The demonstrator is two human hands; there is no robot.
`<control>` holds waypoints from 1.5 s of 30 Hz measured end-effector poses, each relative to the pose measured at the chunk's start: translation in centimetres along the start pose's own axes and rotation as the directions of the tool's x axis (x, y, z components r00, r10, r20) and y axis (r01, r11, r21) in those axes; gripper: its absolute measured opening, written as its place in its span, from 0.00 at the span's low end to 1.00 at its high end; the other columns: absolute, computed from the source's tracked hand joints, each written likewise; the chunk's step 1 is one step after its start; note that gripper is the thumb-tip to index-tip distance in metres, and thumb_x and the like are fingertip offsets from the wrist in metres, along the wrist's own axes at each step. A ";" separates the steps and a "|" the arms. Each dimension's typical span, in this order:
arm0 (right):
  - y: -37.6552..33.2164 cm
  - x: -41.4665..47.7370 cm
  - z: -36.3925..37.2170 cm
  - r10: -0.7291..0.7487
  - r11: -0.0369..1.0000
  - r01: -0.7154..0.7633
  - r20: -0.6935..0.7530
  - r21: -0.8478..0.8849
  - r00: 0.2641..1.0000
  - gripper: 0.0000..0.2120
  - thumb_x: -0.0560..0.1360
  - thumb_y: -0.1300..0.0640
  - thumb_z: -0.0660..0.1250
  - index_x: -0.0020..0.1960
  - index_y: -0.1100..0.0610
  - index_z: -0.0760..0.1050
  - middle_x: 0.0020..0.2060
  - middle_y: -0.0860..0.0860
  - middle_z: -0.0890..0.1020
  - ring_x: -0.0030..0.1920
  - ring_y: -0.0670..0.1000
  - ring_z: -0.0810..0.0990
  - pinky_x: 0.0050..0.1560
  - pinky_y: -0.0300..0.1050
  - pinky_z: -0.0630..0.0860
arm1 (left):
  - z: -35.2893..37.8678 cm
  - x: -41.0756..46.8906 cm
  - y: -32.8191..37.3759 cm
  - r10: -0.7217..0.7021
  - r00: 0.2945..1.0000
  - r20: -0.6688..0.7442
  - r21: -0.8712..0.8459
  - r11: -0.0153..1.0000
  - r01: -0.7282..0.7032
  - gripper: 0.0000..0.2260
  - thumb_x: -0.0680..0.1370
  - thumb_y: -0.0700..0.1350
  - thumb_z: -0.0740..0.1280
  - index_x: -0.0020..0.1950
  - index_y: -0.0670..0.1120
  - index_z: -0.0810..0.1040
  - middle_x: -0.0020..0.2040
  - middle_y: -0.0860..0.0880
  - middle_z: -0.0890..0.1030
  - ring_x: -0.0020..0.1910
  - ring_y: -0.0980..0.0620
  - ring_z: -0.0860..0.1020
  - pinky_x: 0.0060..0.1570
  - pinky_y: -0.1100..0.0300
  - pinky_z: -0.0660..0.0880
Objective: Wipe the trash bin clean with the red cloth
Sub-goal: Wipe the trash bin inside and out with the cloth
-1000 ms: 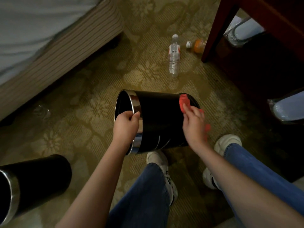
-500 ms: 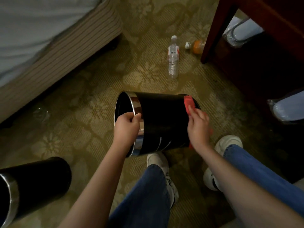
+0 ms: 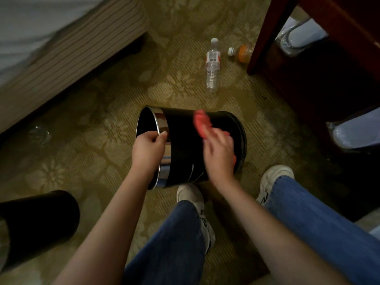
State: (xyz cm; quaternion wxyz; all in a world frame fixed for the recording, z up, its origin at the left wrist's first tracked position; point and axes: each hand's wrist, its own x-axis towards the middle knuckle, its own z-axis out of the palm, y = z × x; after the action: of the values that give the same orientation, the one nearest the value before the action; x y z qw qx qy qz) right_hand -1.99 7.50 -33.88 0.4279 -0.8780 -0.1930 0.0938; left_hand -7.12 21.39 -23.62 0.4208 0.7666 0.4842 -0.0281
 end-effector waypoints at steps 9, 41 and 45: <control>-0.8 0.2 -0.8 0.075 0.993 -0.075 -0.003 -0.090 0.997 0.21 0.77 0.57 0.56 0.70 0.54 0.69 0.60 0.54 0.75 0.59 0.58 0.71 0.58 0.52 0.71 | 1.2 0.2 1.8 -0.008 1.000 0.023 -0.024 1.000 0.009 0.14 0.79 0.48 0.62 0.45 0.38 0.80 0.39 0.35 0.80 0.37 0.40 0.78 0.45 0.45 0.77; 2.7 1.0 -1.4 0.115 0.992 -0.113 0.022 -0.060 0.993 0.21 0.77 0.63 0.62 0.69 0.50 0.70 0.57 0.53 0.75 0.54 0.56 0.74 0.52 0.49 0.74 | -0.4 0.5 0.7 -0.083 0.996 0.036 -0.076 0.993 0.086 0.13 0.79 0.49 0.62 0.44 0.42 0.81 0.44 0.37 0.82 0.46 0.35 0.80 0.50 0.40 0.77; 2.6 1.2 -1.9 0.164 0.980 -0.163 -0.004 -0.110 0.986 0.20 0.77 0.63 0.62 0.68 0.54 0.72 0.57 0.54 0.75 0.54 0.57 0.74 0.52 0.48 0.72 | 0.8 0.3 1.8 -0.051 0.998 0.028 -0.063 0.997 0.053 0.16 0.79 0.49 0.63 0.45 0.37 0.80 0.42 0.34 0.81 0.44 0.35 0.80 0.50 0.39 0.77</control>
State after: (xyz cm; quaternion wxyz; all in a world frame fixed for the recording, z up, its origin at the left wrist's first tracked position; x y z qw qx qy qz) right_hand 0.42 5.22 -34.72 0.3692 -0.9129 -0.1260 0.1202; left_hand -5.28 20.73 -23.18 0.4506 0.7395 0.4990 -0.0336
